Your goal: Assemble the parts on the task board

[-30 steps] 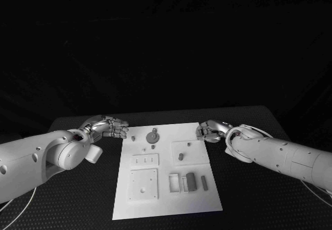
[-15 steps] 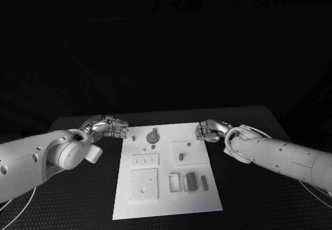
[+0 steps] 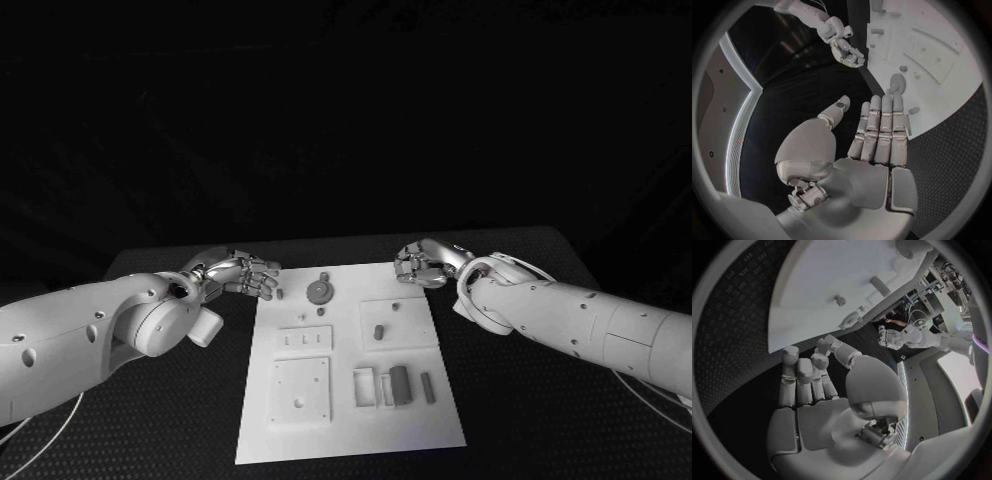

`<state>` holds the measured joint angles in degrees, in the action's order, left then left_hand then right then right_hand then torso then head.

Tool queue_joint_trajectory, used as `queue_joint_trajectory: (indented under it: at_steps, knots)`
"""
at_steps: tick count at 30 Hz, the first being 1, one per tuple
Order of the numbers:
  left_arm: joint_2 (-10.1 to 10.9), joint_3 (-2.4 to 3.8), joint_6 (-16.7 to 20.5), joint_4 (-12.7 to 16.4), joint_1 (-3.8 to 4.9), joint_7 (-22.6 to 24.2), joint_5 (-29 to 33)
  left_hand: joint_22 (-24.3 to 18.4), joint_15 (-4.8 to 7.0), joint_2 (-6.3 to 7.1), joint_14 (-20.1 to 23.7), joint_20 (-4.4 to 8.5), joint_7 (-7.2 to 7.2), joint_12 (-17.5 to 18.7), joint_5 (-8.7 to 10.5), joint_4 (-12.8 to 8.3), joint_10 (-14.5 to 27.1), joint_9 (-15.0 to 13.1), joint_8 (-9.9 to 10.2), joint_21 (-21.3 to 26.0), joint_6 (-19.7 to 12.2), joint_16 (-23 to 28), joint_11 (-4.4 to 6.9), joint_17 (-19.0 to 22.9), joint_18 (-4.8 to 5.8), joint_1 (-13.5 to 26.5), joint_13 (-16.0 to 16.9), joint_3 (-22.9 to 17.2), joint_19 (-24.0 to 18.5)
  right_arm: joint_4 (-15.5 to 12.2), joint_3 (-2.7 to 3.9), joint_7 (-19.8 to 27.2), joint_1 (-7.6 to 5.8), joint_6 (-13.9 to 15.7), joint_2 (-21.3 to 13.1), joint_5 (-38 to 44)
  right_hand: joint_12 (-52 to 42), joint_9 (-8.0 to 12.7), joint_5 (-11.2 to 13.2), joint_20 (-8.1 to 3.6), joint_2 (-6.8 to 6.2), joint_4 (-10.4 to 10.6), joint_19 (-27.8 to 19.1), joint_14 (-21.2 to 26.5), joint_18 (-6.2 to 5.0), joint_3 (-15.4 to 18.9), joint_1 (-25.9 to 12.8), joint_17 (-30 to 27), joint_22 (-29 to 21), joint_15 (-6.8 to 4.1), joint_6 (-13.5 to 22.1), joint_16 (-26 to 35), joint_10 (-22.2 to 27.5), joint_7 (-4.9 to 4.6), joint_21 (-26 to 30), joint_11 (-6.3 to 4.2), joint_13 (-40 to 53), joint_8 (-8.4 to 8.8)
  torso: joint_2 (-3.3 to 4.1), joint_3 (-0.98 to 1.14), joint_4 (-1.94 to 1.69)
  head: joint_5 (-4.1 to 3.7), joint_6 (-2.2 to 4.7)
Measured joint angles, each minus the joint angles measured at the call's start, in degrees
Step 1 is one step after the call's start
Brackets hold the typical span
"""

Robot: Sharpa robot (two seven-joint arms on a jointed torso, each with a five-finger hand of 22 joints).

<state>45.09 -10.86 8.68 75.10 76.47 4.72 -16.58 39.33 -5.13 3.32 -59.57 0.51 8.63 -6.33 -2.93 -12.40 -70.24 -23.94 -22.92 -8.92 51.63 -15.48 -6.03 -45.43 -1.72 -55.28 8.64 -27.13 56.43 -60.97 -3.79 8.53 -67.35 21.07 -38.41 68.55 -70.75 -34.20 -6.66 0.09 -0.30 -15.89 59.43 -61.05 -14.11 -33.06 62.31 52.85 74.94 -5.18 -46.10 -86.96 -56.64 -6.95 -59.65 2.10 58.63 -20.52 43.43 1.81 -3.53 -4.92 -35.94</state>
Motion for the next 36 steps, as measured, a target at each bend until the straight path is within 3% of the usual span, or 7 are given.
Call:
queue_joint_trajectory:
  at_steps: [6, 16, 18, 20, 22, 28, 36]
  knots:
    - [-2.14, 0.00, 0.19, -0.64, 0.26, -3.12, -1.82, 0.10, 0.00, 1.11, 0.00, 0.00, 0.00, 0.00, 0.00, 0.74, 0.00, 0.16, 0.00, 0.00, 0.00, 0.00, 0.00, -0.38, 0.00, 1.11, 0.15, 0.42, 0.00, -3.78, 0.06, -2.62, -1.38, -0.84, 0.38, 0.53, 0.00, -0.07, 0.00, -0.40, 0.00, 0.00, 0.59, -0.50, 0.00, 0.00, 0.00, 0.00, 0.00, -0.28, -0.11, 0.00, -0.18, 0.10, 0.00, -0.18, 0.00, 0.00, -0.97, -0.07, 0.41, 0.72, 0.24]
    - [-6.72, -0.03, 1.44, -2.03, 0.26, -6.93, -3.81, 0.28, 0.00, 1.71, 0.00, 0.00, 0.00, 0.00, 0.00, 1.49, 0.00, 0.42, 0.57, 0.20, 0.00, 0.00, 0.00, -0.83, 0.01, 2.17, 0.37, 0.40, 0.00, -10.47, 0.02, -9.06, -1.73, -2.86, 1.83, 2.03, 0.00, -0.24, 0.00, -0.50, 0.00, -0.15, 0.70, -0.49, 0.00, -0.15, 0.00, 0.00, 0.00, -0.34, -0.29, 0.00, -0.29, 0.29, 0.00, -0.29, 0.00, -0.22, -3.26, -0.24, 1.21, 2.74, -0.06]
    - [-7.60, -0.21, 1.44, -2.21, 0.27, -7.46, -4.24, 0.28, 0.00, 1.86, 0.00, -0.01, 0.00, 0.00, 0.00, 1.49, 0.00, 0.42, 0.57, 0.23, 0.00, 0.00, 0.00, -0.89, 0.01, 2.33, 0.39, 0.40, -0.01, -11.42, 0.02, -10.09, -1.73, -3.28, 2.42, 2.20, 0.00, -0.24, 0.00, -0.59, 0.00, -0.15, 0.79, -0.49, 0.00, -0.15, 0.00, 0.00, 0.00, -0.34, -0.29, 0.00, -0.30, 0.29, 0.00, -0.30, 0.01, -0.22, -3.70, -0.27, 1.38, 3.10, -0.28]
    - [-8.13, -0.95, 1.44, -2.20, 0.32, -7.87, -4.55, 0.34, 0.00, 2.01, 0.00, -0.01, 0.00, 0.00, 0.00, 1.49, 0.00, 0.42, 0.57, 0.23, 0.00, 0.00, 0.00, -0.95, 0.02, 2.48, 0.45, 0.40, 0.00, -12.17, -0.02, -10.82, -1.73, -3.60, 2.91, 2.32, 0.00, -0.24, 0.00, -0.59, 0.00, -0.16, 0.80, -0.60, 0.00, -0.15, 0.00, 0.00, 0.00, -0.45, -0.30, 0.00, -0.40, 0.30, 0.00, -0.40, 0.01, -0.22, -4.10, -0.29, 1.55, 3.42, -0.47]
    - [-8.54, -1.36, 1.43, -2.20, 0.19, -8.34, -4.82, 0.34, 0.00, 2.01, 0.00, -0.01, 0.00, 0.00, 0.00, 1.49, 0.00, 0.49, 0.57, 0.23, 0.00, 0.00, 0.00, -0.99, 0.03, 2.47, 0.45, 0.40, -0.01, -12.83, -0.09, -11.58, -1.73, -3.98, 3.49, 2.44, 0.00, -0.29, 0.00, -0.60, 0.00, -0.15, 0.80, -0.69, 0.00, -0.15, 0.00, 0.00, 0.00, -0.54, -0.42, 0.00, -0.49, 0.43, 0.00, -0.49, 0.01, -0.22, -4.35, -0.31, 1.65, 3.64, -0.60]
    - [-9.57, -1.47, 1.24, -1.97, 0.24, -9.39, -5.30, 0.46, 0.00, 2.47, 0.00, -0.01, 0.00, 0.22, 0.00, 2.05, 0.01, 0.57, 0.79, 0.23, 0.00, 0.00, 0.00, -1.26, 0.04, 2.94, 0.61, 0.28, -0.01, -14.28, -0.25, -13.29, -1.71, -4.85, 4.77, 2.85, 0.00, -0.33, 0.00, -0.60, 0.00, -0.15, 0.81, -0.69, 0.00, -0.15, 0.00, 0.00, 0.00, -0.55, -0.48, 0.00, -0.59, 0.48, 0.00, -0.59, 0.01, -0.22, -4.82, -0.25, 1.86, 4.04, -0.88]
    - [-9.91, -1.53, 0.41, -1.75, 0.22, -10.41, -5.82, 0.63, 0.00, 2.42, 0.01, -0.01, 0.00, 0.22, 0.00, 3.03, 0.01, 0.63, 0.79, 0.23, 0.00, 0.00, 0.00, -1.64, 0.06, 3.59, 0.87, 0.24, -0.01, -14.87, -0.26, -14.34, -1.71, -5.19, 5.42, 3.27, 0.00, -0.33, 0.00, -0.72, 0.00, -0.15, 1.09, -0.69, 0.01, -0.15, 0.00, -0.01, 0.00, -0.55, -0.51, -0.01, -0.60, 0.51, 0.05, -0.60, 0.01, -0.22, -4.81, -0.22, 1.88, 3.87, -0.93]
